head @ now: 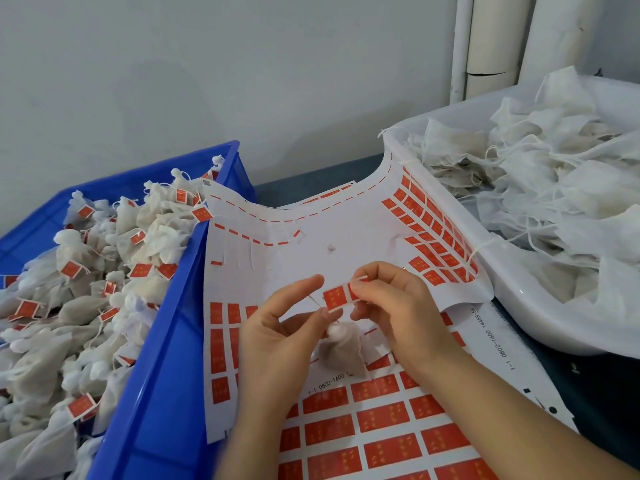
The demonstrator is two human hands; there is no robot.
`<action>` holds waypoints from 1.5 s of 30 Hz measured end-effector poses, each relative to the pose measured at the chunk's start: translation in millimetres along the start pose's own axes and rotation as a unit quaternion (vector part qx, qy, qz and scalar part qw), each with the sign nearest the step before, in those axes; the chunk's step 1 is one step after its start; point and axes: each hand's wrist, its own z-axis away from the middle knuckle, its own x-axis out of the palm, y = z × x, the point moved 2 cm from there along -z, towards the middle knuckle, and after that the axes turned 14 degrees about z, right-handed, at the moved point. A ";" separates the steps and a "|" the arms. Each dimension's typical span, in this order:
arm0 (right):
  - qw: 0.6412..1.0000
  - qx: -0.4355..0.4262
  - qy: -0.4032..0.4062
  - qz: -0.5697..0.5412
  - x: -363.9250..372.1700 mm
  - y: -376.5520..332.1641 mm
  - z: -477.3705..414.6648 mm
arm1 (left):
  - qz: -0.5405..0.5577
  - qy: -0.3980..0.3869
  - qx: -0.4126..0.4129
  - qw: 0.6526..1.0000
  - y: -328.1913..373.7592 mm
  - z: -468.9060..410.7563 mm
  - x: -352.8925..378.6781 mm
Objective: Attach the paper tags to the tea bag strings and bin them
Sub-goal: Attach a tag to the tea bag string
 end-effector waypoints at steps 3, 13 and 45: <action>0.999 -0.010 -0.021 0.028 0.5 -1.8 0.8 | 0.005 -0.061 -0.014 0.998 3.8 2.9 5.0; 0.994 0.022 -0.075 0.072 -0.7 -3.8 0.5 | 0.039 -0.123 -0.017 0.991 8.9 4.3 7.9; 0.998 -0.050 -0.003 0.049 -0.9 -5.3 1.1 | 0.022 -0.024 0.008 0.999 8.4 2.3 2.0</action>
